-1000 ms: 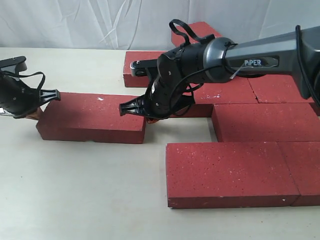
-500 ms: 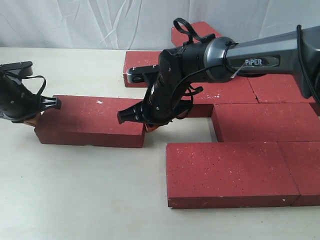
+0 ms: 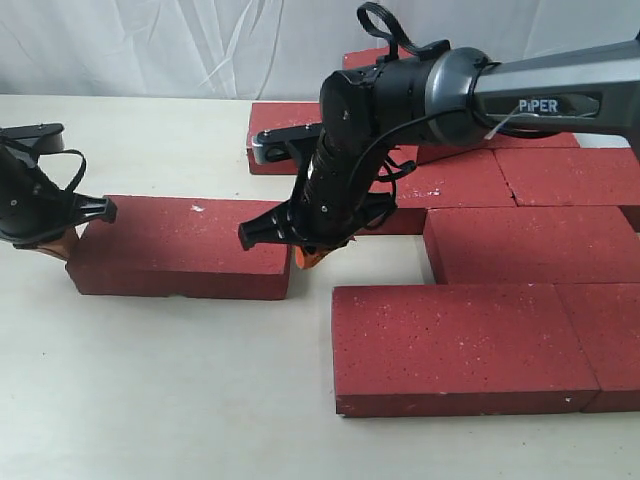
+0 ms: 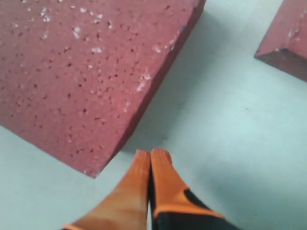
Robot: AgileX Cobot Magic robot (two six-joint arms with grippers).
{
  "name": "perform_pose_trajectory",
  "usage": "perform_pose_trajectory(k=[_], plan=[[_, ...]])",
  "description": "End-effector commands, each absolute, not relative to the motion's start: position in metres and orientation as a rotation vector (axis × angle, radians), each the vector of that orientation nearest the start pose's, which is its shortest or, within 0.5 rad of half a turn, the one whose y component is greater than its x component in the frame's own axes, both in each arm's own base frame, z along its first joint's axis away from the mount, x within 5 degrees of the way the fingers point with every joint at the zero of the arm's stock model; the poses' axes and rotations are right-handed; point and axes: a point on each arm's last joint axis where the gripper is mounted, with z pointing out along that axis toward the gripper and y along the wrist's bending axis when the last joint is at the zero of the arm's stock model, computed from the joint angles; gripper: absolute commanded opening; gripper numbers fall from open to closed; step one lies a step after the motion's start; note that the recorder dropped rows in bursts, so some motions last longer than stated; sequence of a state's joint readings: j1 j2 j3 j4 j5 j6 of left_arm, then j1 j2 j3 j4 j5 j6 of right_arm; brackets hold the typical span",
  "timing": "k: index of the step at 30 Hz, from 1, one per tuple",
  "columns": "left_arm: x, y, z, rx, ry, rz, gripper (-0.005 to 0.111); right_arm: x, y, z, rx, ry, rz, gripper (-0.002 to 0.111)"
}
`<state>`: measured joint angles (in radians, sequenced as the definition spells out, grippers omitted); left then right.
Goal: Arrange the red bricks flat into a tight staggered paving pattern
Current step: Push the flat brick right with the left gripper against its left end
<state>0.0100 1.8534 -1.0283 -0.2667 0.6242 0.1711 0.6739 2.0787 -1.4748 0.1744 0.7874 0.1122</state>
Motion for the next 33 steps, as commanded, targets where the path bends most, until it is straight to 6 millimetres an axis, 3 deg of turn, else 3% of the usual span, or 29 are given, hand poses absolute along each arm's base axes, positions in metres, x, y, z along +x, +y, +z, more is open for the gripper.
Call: perform_pose_trajectory(k=[1,10,15,24,33], plan=[[0.339,-0.011,0.147,-0.045,2.877,-0.221,0.0,0.327,0.269,0.164,-0.653,2.832,0.302,-0.001],[0.344,-0.011,0.143,-0.078,2.839,-0.219,0.0,0.339,0.274,0.166,-0.541,2.713,0.342,-0.001],[0.345,-0.014,0.13,-0.097,2.862,-0.283,0.0,0.339,0.276,0.162,-0.527,2.722,0.359,-0.001],[0.345,-0.016,0.129,-0.047,2.871,-0.308,0.0,0.341,0.276,0.15,-0.463,2.752,0.352,-0.001],[0.346,-0.013,0.128,0.022,2.853,-0.237,0.0,0.339,0.268,0.174,-0.472,2.718,0.281,-0.001]])
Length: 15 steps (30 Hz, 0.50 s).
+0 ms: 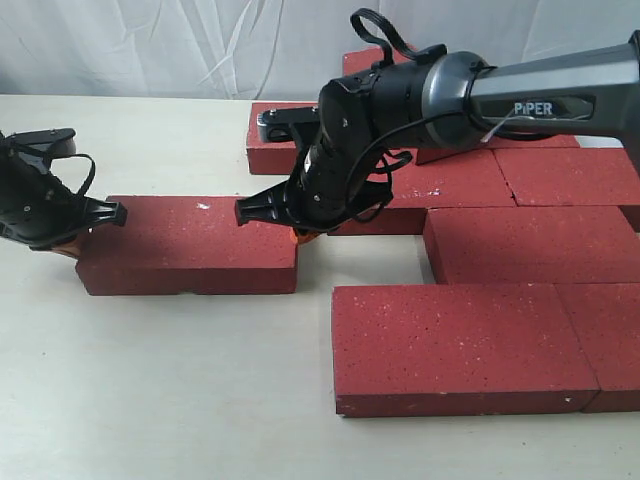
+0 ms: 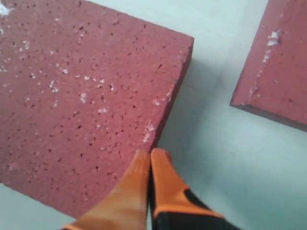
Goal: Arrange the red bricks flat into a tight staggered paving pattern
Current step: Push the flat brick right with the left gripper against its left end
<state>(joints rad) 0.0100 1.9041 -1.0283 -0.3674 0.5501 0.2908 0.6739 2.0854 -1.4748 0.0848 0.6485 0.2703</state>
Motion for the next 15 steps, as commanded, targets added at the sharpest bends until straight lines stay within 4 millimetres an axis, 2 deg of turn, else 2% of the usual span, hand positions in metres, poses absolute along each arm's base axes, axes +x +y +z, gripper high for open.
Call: perform_pose_trajectory(k=[1,3,7,11,15], plan=[[0.347,-0.012,0.128,0.033,2.849,-0.226,0.0,0.341,0.267,0.174,-0.457,2.713,0.255,-0.001],[0.347,-0.011,0.128,0.047,2.849,-0.214,0.0,0.342,0.264,0.173,-0.454,2.71,0.202,-0.001],[0.347,-0.011,0.128,0.035,2.843,-0.215,0.0,0.344,0.263,0.157,-0.484,2.735,0.141,-0.001],[0.347,-0.014,0.126,-0.021,2.852,-0.262,0.0,0.347,0.267,0.14,-0.472,2.741,0.166,-0.001],[0.347,-0.015,0.121,-0.045,2.866,-0.284,0.0,0.348,0.273,0.132,-0.455,2.735,0.22,-0.001]])
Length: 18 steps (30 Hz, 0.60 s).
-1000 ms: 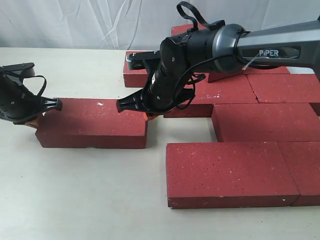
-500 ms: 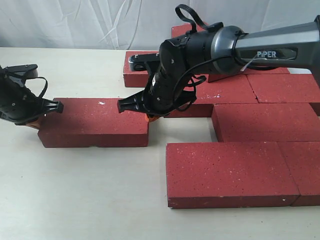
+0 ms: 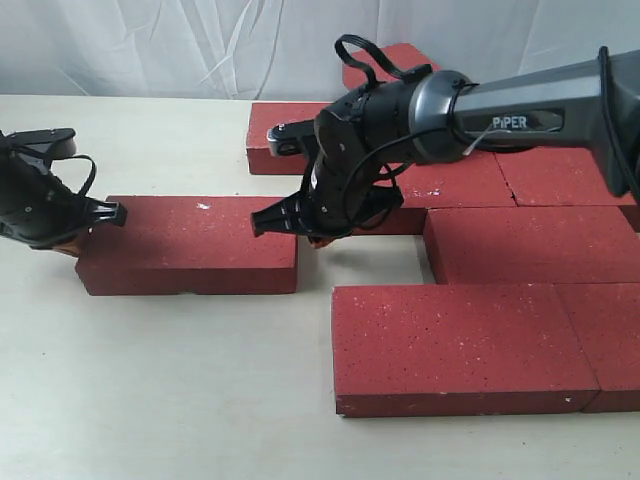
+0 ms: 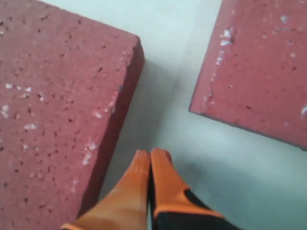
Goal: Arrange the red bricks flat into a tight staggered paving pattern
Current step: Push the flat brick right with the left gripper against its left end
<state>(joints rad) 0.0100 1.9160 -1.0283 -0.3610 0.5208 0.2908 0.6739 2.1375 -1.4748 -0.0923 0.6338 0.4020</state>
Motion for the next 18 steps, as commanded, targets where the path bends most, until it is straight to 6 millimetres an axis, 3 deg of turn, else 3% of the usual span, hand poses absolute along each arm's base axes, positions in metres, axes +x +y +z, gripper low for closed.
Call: perform_pose_trajectory(k=[1,7,18], plan=[[0.347,-0.015,0.12,-0.044,2.872,-0.286,0.0,0.347,0.274,0.131,-0.479,2.733,0.221,-0.001],[0.343,-0.017,0.12,-0.056,2.911,-0.325,0.0,0.339,0.282,0.132,-0.547,2.75,0.272,-0.001],[0.336,-0.022,0.12,-0.083,2.98,-0.408,0.0,0.329,0.274,0.155,-0.592,2.81,0.229,-0.001]])
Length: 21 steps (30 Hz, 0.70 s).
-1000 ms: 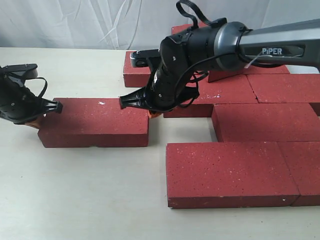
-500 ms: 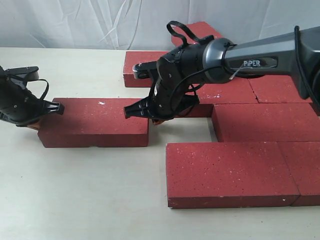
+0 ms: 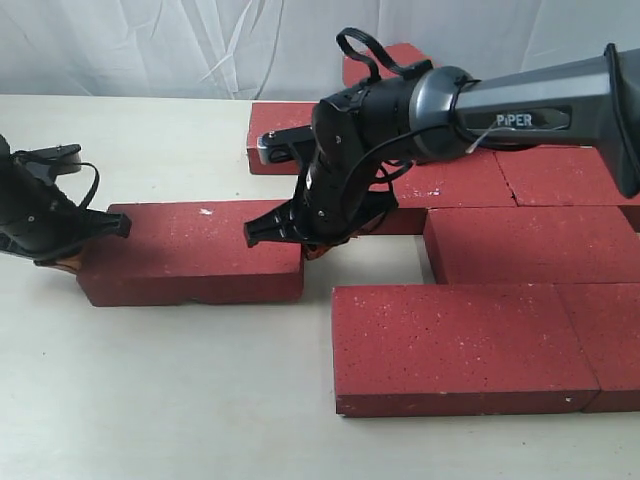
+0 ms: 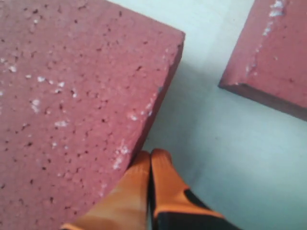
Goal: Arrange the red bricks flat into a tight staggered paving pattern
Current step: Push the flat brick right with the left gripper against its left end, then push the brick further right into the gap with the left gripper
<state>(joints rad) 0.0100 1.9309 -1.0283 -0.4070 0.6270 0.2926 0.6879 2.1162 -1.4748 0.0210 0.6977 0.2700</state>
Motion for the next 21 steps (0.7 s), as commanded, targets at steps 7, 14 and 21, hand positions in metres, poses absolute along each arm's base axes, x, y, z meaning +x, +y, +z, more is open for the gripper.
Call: perform_pose_trajectory(k=[7,14,21], plan=[[0.334,-0.024,0.12,-0.103,3.0,-0.449,0.0,0.326,0.271,0.154,-0.603,2.851,0.196,-0.001],[0.333,-0.029,0.12,-0.099,3.01,-0.471,0.0,0.326,0.266,0.153,-0.643,2.862,0.12,-0.001],[0.331,-0.048,0.12,-0.004,3.019,-0.468,0.0,0.325,0.264,0.153,-0.647,2.876,0.091,-0.001]])
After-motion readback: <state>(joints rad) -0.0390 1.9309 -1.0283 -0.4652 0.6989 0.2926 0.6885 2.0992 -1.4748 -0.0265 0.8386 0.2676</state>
